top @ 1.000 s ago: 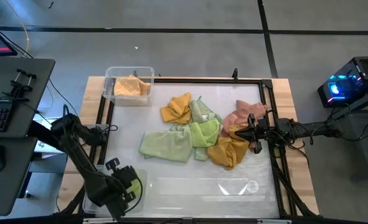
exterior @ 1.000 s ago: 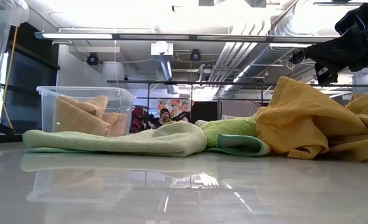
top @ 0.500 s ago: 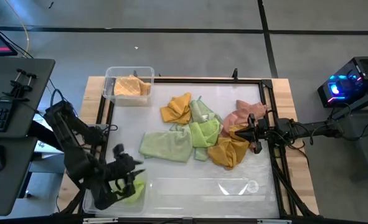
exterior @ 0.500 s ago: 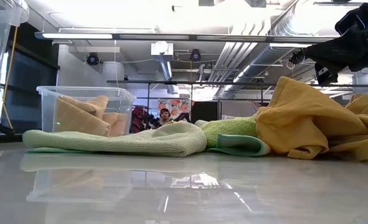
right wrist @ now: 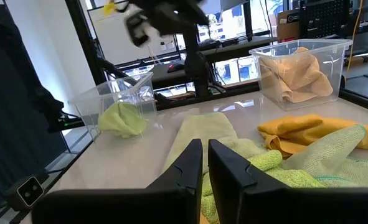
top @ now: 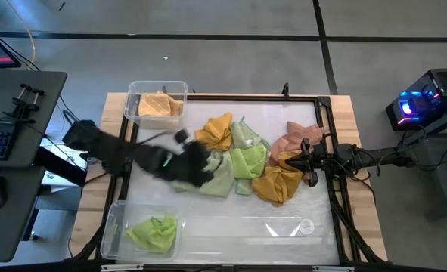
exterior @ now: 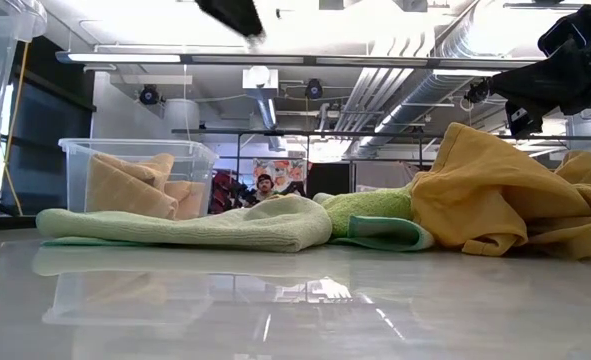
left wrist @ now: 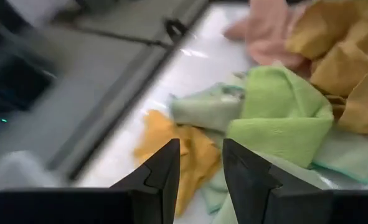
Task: Sort towels by color in basket
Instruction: Put the light orange towel into the top transparent bin
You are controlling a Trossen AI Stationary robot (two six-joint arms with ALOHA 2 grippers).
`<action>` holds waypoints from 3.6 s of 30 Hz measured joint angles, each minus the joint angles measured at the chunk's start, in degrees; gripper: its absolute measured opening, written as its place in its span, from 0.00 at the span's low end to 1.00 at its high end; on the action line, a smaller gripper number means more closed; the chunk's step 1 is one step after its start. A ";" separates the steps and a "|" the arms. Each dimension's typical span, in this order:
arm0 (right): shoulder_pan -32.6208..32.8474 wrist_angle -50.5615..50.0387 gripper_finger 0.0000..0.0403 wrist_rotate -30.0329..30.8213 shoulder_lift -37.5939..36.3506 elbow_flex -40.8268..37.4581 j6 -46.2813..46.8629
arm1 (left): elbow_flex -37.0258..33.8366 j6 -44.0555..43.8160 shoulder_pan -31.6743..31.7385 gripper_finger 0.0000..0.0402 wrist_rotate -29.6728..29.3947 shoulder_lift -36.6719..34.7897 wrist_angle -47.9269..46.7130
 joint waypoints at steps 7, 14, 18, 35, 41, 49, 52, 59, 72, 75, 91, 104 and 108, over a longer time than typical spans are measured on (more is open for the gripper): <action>-0.02 0.00 0.06 -0.01 0.00 -0.01 -0.01 | -3.58 8.63 17.06 0.35 23.73 7.82 15.06; -0.02 0.00 0.06 -0.01 0.00 0.00 0.00 | -3.59 8.20 25.92 0.51 24.23 17.18 18.85; -0.01 0.00 0.06 -0.01 0.00 0.01 -0.01 | -3.59 6.94 29.33 0.57 24.39 21.08 18.87; -0.01 0.00 0.06 -0.01 -0.01 0.01 0.00 | -3.34 15.79 32.55 0.13 31.32 27.80 19.09; -0.02 0.00 0.06 -0.01 0.00 0.01 -0.02 | -3.32 16.73 28.42 0.05 32.48 22.00 16.65; -0.01 0.00 0.06 -0.02 0.00 -0.01 -0.01 | -1.43 23.75 20.90 0.02 18.91 4.28 15.02; -0.02 0.00 0.06 -0.03 0.00 -0.01 -0.02 | -1.32 29.98 18.51 0.03 12.14 -2.90 15.10; -0.02 0.00 0.06 -0.01 0.00 0.01 -0.01 | -1.32 44.69 18.43 0.03 -2.64 -16.25 11.89; -0.01 -0.01 0.06 -0.01 0.00 0.01 -0.02 | -9.53 38.30 36.10 0.03 -6.76 -24.62 -1.53; 0.00 -0.01 0.06 -0.01 0.00 0.00 -0.01 | -15.14 35.70 39.97 0.03 -5.58 -24.75 -0.65; 0.00 -0.02 0.06 -0.01 0.00 0.01 0.00 | -19.55 24.29 47.43 0.35 19.74 -24.74 -5.96; 0.00 -0.02 0.06 -0.01 0.00 -0.01 0.00 | -19.06 18.65 56.79 0.22 27.05 -23.28 -9.55; -0.01 -0.01 0.06 -0.01 -0.02 0.01 -0.01 | -23.31 20.94 60.77 0.13 33.26 -20.63 -6.22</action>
